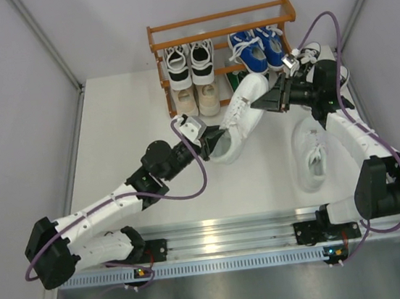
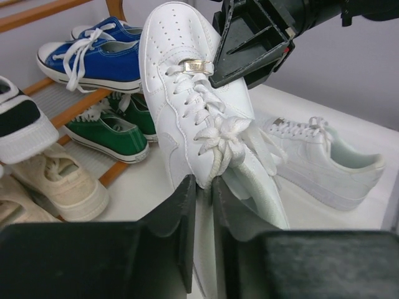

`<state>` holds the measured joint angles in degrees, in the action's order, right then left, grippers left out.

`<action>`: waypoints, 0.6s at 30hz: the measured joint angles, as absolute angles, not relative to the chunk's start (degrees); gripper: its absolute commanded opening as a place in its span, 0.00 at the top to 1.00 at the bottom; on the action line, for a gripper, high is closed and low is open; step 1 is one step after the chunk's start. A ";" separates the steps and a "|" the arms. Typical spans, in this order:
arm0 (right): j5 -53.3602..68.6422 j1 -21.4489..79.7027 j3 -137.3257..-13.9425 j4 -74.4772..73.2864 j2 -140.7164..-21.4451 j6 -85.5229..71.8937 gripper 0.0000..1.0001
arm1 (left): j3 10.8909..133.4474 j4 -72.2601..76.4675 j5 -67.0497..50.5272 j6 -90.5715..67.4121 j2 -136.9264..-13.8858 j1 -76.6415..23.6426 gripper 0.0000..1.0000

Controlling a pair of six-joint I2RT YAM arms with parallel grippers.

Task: Place and organize the shoes onto the shoe shelf
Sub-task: Pick up the shoe at the center of the board.

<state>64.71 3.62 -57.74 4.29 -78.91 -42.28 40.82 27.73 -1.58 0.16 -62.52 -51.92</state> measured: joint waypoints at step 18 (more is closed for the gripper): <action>65.69 2.76 -57.74 5.15 -78.67 -45.34 0.54 | 42.52 26.06 2.68 -0.99 -61.45 -52.23 1.00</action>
<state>65.69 2.76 -57.74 5.15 -78.67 -45.34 42.52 26.06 2.68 -0.99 -61.45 -52.23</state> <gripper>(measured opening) 0.392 0.037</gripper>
